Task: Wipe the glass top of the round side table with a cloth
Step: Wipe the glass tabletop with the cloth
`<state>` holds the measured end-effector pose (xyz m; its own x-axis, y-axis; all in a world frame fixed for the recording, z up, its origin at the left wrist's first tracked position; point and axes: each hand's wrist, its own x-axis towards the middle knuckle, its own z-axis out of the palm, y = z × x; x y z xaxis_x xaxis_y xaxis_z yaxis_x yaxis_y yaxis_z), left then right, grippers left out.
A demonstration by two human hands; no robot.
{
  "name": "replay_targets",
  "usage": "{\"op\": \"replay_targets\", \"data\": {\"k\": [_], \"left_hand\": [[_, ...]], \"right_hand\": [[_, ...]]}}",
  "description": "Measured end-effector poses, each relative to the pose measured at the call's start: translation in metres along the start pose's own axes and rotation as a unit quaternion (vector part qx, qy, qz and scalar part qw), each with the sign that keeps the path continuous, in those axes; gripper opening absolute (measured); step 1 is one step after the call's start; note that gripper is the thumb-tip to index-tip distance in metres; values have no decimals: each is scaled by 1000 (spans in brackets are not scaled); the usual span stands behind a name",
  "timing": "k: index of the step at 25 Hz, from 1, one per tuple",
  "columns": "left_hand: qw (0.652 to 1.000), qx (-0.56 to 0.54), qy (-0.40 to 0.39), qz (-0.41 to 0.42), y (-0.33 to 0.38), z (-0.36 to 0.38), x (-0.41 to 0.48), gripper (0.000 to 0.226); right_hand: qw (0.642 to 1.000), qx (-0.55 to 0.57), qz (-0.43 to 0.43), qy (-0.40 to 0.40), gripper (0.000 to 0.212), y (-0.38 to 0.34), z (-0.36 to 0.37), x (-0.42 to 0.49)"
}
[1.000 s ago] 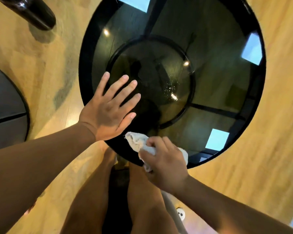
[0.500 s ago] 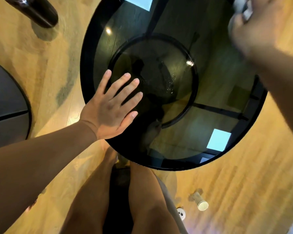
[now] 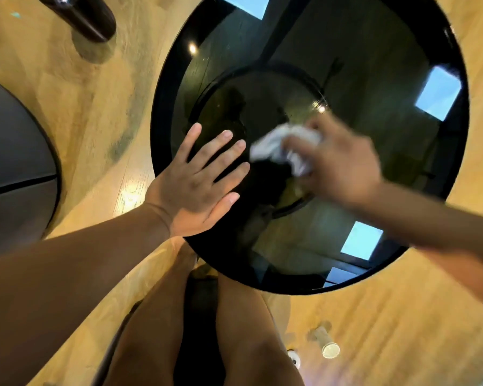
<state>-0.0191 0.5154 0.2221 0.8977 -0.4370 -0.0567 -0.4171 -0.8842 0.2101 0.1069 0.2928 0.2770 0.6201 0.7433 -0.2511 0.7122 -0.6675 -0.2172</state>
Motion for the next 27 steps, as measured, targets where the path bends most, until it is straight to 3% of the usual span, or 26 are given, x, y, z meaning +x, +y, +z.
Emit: {"op": "replay_targets", "data": {"k": [2, 4, 7, 10, 13, 15, 17, 18, 20, 22, 23, 25, 27], "left_hand": [[1000, -1, -7, -2, -1, -1, 2, 49], [1000, 0, -10, 2, -3, -1, 3, 50], [998, -53, 9, -11, -1, -4, -1, 49], [978, -166, 103, -73, -12, -15, 8, 46], [986, -90, 98, -101, -51, -17, 20, 48], [991, -60, 59, -106, -63, -13, 22, 52], [989, -78, 56, -108, -62, -10, 21, 53], [988, -89, 60, -111, -61, -9, 20, 53], [988, -96, 60, -110, -61, -9, 20, 55], [989, -90, 51, -104, -63, -10, 22, 59], [989, -88, 52, -104, -64, -10, 22, 60], [987, -100, 67, -109, -62, -10, 20, 60], [982, -125, 88, -112, -62, -10, 20, 59]], "right_hand": [[983, -65, 143, 95, 35, 87, -34, 53], [950, -55, 279, 131, 46, 136, -55, 88], [934, -38, 324, 144, 41, 90, -36, 91], [968, 49, 226, 102, 38, -33, 16, 31], [991, 123, 18, -40, 33, -143, 43, -31], [982, 139, -91, -89, 37, -131, 43, -29], [989, 103, -102, -42, 46, -72, 22, 1], [995, 61, -73, 8, 44, -32, 10, 20], [992, -4, 87, 97, 38, 54, -19, 66], [947, -31, 279, 158, 53, 119, -45, 103], [927, -11, 330, 177, 60, 128, -48, 115], [912, -5, 371, 176, 51, 88, -37, 120], [934, 22, 311, 175, 38, 10, -6, 91]]}}
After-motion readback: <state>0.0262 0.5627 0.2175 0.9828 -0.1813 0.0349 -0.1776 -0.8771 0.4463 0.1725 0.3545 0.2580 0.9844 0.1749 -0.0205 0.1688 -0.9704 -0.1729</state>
